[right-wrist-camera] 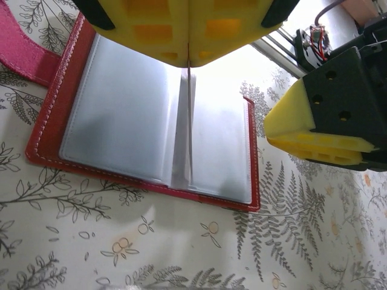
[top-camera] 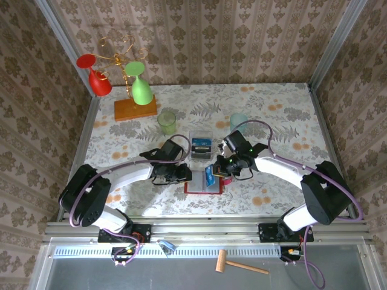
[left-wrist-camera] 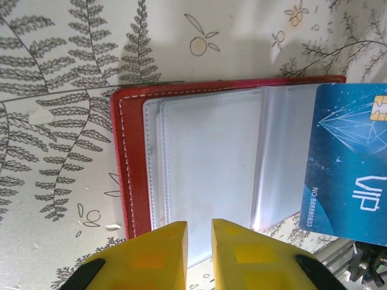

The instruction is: Take the credit cards out of the card holder

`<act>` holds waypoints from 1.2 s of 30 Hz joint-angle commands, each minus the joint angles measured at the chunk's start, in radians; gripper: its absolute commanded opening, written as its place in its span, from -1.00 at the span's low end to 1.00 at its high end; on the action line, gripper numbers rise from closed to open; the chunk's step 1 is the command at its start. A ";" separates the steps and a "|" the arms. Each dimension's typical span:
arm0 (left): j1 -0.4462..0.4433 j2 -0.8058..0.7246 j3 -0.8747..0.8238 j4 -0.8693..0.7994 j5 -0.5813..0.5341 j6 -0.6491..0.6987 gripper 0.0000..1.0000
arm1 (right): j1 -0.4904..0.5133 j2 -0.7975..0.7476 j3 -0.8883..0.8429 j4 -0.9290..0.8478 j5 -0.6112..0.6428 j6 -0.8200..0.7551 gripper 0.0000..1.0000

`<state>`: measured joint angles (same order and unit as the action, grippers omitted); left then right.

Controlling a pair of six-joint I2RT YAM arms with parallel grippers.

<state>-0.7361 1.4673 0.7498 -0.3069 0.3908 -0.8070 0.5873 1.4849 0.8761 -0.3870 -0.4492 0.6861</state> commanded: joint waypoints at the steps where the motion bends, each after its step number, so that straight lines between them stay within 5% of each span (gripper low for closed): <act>1: 0.011 -0.021 0.018 -0.014 -0.019 0.014 -0.63 | 0.005 -0.021 0.056 -0.112 0.026 -0.128 -1.00; 19: 0.021 -0.019 -0.059 0.048 0.020 0.013 -0.63 | 0.060 0.036 0.284 -0.517 0.232 -0.921 -1.00; 36: 0.079 -0.168 -0.128 0.005 -0.008 0.013 -0.63 | 0.066 0.297 0.608 -0.727 0.325 -1.288 -1.00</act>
<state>-0.6712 1.3430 0.6407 -0.2615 0.3943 -0.8070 0.6525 1.7473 1.4174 -1.0485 -0.1543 -0.5129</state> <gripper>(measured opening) 0.183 0.038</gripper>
